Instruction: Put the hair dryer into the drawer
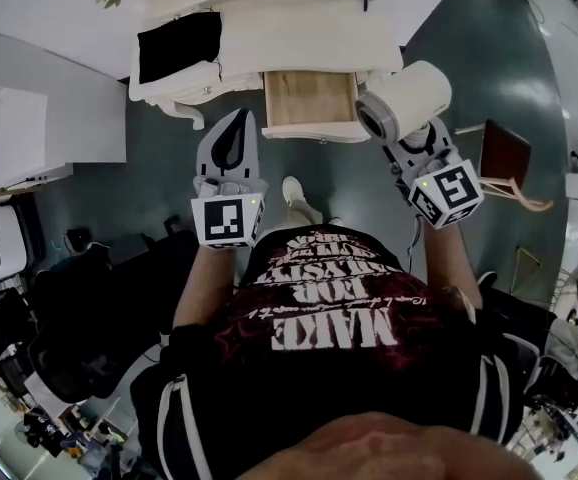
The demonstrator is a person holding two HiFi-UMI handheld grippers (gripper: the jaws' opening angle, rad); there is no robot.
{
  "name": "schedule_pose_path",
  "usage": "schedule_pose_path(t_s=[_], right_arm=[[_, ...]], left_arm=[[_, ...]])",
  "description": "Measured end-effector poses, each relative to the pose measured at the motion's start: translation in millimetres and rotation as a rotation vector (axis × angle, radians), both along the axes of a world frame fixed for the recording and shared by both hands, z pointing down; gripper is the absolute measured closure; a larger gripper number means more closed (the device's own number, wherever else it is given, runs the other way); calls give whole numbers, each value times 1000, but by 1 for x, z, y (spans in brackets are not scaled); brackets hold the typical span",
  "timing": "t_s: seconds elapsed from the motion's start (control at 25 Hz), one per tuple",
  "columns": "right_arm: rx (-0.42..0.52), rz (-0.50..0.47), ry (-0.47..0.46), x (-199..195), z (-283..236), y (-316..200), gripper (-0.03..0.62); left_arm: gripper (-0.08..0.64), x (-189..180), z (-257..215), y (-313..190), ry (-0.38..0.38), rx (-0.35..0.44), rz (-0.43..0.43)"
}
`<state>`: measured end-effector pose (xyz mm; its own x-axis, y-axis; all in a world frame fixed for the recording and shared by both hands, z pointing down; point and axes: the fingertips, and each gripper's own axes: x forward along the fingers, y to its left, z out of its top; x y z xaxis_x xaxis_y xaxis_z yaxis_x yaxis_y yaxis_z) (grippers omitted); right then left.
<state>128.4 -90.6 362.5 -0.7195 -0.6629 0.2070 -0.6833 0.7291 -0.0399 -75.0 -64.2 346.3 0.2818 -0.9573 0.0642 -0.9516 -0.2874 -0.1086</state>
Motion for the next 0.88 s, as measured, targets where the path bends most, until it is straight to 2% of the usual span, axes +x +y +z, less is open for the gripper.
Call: schedule_pose_path(t_s=[0.2, 0.88], right_arm=[[-19, 6, -3, -11, 8, -18, 402], [-21, 26, -13, -37, 6, -58, 402]], left_arm=[[558, -11, 12, -22, -6, -28, 7], [558, -37, 3, -70, 5, 1, 35]])
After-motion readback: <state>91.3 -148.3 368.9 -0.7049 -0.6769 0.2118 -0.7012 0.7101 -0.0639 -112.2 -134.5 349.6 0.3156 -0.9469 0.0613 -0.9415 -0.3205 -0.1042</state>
